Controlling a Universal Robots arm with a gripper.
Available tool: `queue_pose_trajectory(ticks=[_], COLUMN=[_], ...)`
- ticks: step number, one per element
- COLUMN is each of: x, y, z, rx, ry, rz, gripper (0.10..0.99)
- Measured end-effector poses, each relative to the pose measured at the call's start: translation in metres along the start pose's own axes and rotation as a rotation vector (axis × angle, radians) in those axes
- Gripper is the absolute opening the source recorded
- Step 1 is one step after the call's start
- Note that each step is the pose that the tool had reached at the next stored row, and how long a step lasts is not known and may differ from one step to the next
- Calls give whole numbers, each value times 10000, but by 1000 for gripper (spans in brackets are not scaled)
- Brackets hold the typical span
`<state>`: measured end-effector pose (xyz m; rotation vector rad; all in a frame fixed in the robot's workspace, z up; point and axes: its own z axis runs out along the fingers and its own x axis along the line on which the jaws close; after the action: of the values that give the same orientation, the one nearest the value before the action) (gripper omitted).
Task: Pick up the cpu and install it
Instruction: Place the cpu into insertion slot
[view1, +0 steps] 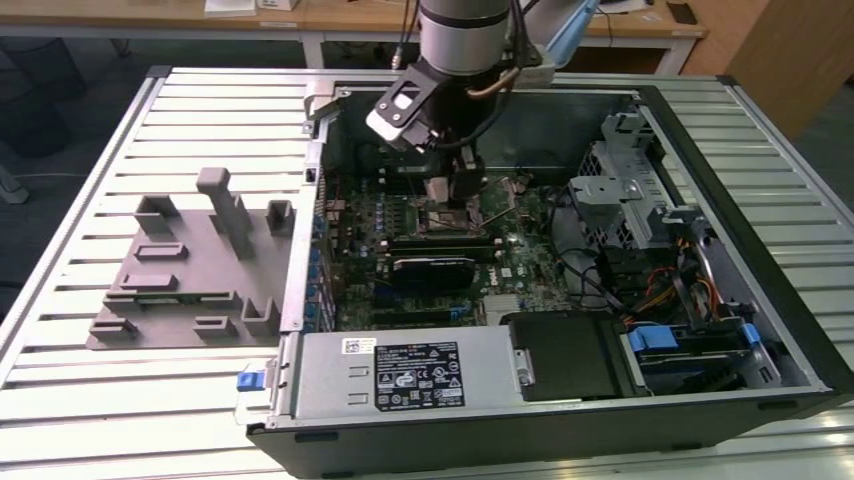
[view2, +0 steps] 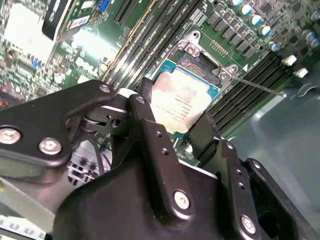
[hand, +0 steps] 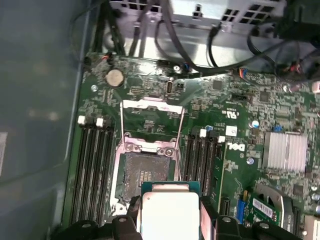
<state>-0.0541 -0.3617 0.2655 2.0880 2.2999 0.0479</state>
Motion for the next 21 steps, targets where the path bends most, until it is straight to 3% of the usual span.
queue_pose_trajectory(ticks=[13, 21], x=[7, 11], y=[78, 78], z=[87, 114], rx=[4, 3], ry=[-10, -10], rz=[858, 860], gripper=[541, 541])
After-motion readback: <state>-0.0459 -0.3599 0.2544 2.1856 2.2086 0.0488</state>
